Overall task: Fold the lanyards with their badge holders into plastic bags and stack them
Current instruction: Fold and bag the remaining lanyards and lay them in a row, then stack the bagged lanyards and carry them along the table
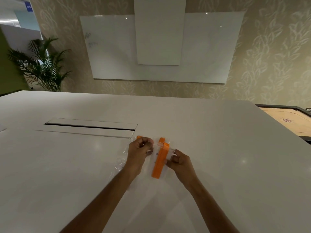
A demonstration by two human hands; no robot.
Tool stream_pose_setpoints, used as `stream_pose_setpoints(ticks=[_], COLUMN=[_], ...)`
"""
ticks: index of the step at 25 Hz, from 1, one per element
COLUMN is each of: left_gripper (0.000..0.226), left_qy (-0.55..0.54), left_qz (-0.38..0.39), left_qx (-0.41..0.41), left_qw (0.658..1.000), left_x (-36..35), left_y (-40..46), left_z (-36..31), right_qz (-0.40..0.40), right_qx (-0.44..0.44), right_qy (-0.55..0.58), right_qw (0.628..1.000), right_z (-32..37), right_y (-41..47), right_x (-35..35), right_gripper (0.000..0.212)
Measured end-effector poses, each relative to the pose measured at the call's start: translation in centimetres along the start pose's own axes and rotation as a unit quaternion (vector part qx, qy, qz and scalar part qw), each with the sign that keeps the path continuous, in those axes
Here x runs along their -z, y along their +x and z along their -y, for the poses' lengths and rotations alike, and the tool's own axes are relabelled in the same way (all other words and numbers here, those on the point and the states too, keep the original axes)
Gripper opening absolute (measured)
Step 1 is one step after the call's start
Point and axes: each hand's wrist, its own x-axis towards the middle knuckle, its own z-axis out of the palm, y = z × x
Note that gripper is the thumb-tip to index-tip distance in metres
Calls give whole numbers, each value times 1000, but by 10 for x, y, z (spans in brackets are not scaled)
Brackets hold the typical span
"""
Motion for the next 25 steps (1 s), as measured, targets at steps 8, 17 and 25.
stream_pose_setpoints(ticks=[8, 17, 25], left_gripper=[6, 25, 44], left_qy=[341, 454, 481], left_qz=[-25, 12, -4], left_qx=[-104, -103, -63], left_qw=[934, 885, 874], left_x=[58, 75, 78], left_y=[15, 17, 48], left_z=[29, 57, 43], right_qz=[-64, -102, -159], right_qx=[-115, -79, -133], right_qy=[-73, -265, -203], right_qw=[989, 956, 957], right_z=[-27, -27, -29], right_y=[-3, -6, 31], right_x=[1, -13, 12], right_gripper=[35, 35, 41])
